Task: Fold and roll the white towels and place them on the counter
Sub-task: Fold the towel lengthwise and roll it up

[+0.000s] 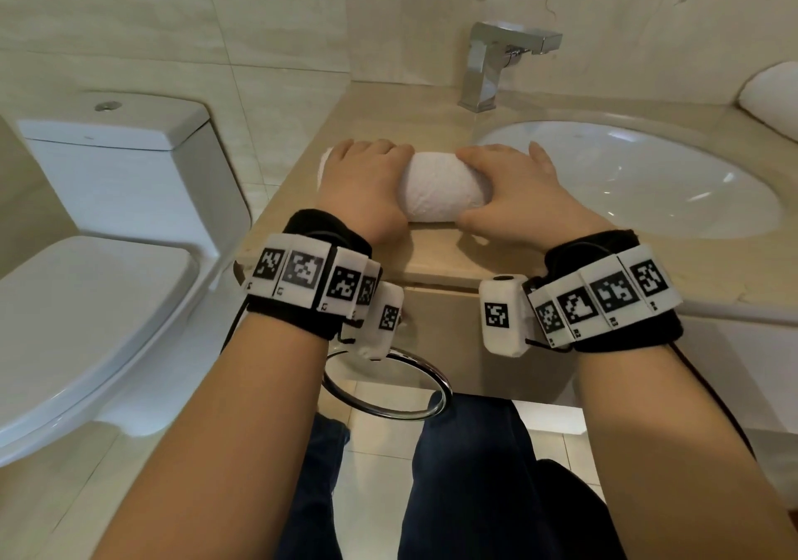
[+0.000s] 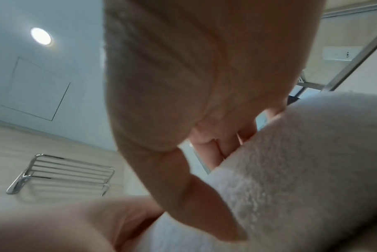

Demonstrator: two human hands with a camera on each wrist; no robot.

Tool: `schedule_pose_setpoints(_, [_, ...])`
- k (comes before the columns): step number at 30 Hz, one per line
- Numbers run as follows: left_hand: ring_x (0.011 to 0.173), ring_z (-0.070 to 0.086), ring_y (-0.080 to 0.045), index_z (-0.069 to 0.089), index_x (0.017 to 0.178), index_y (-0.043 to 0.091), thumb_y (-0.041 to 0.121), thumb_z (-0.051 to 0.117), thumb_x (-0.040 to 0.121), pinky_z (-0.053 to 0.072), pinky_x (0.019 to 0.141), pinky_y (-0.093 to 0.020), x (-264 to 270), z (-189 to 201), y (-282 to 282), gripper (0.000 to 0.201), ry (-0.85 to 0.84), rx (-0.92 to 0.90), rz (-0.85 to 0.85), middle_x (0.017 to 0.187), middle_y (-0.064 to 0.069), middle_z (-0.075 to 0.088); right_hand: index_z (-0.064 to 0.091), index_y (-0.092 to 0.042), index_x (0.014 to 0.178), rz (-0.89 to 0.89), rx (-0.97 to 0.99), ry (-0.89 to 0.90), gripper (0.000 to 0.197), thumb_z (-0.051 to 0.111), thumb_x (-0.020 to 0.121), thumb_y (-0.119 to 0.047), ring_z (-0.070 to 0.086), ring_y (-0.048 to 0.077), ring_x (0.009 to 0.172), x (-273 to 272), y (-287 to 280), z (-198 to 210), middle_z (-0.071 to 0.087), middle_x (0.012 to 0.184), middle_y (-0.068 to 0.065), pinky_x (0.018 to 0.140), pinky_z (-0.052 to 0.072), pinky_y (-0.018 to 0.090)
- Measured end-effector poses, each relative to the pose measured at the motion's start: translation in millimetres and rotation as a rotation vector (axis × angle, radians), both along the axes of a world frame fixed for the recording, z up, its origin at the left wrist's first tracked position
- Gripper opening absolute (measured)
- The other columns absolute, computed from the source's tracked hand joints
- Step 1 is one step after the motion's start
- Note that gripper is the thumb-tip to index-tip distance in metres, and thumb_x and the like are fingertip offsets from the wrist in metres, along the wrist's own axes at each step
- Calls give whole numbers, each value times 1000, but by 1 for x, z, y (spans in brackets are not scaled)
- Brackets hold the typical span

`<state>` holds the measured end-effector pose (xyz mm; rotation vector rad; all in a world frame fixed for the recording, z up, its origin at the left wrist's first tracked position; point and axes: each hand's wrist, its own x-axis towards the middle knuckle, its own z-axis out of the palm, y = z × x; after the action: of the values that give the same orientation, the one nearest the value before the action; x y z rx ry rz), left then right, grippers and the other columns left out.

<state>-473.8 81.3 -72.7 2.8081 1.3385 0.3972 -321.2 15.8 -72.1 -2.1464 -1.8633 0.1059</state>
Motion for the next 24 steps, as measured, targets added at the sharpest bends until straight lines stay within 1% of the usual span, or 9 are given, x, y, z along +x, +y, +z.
schedule_pose_setpoints(2, [121,44,-25,45,132,20,22,65,77,24,107,-34,2,1,1,59,-28,9,8,127,-3,52,37,-23,140,-9,7,-36,71,63,75,-27,36,23,131,-3,1,0,48,135,3,117,6,46])
schedule_pose_setpoints(4, [114,48,-25,51,127,22,26,66,76,29,103,-36,2,3,2,54,-55,-12,19,119,-3,56,41,-24,136,-9,32,-55,65,64,76,-25,41,24,126,-4,-1,2,52,129,4,112,15,44])
schedule_pose_setpoints(7, [106,53,-24,57,120,25,31,64,71,29,99,-35,2,5,0,50,-91,-53,31,108,0,62,44,-27,133,-6,16,-19,61,63,75,-36,43,26,119,-1,-6,7,55,121,2,104,22,39])
schedule_pose_setpoints(10, [90,53,-22,62,111,27,31,57,63,32,90,-30,-1,11,-9,49,-154,-155,52,91,3,62,52,-33,121,-41,17,45,62,51,62,-51,45,27,111,-2,-8,7,55,102,-2,93,27,35])
schedule_pose_setpoints(12, [86,53,-21,64,106,24,22,60,65,40,79,-29,-2,15,-13,41,-179,-229,72,91,1,63,55,-38,112,-72,8,73,56,48,58,-51,44,28,108,-1,-6,7,54,97,-4,88,30,35])
schedule_pose_setpoints(14, [84,58,-21,66,101,23,17,62,61,48,67,-29,-4,18,-12,40,-198,-327,75,91,-1,65,58,-34,102,-81,-26,93,49,49,56,-48,45,29,103,-1,-6,10,57,95,-5,83,34,36])
schedule_pose_setpoints(17, [90,59,-23,67,98,24,16,62,55,52,74,-34,-8,22,-10,44,-239,-428,67,95,0,65,61,-22,83,-66,-56,127,29,53,61,-39,48,27,89,-5,-6,17,58,85,-2,72,31,34])
schedule_pose_setpoints(21, [113,45,-19,61,114,25,19,59,71,43,94,-36,-8,17,-11,44,-299,-180,26,116,3,51,61,-17,72,-118,-49,201,15,58,67,-32,50,25,84,-9,-3,22,58,82,0,70,32,34])
schedule_pose_setpoints(24, [104,49,-18,61,114,19,13,56,73,40,84,-28,-7,11,-15,42,-339,-136,-35,109,1,55,63,-18,73,-138,-68,244,17,58,64,-31,53,24,86,-11,-1,25,61,89,1,72,39,35])
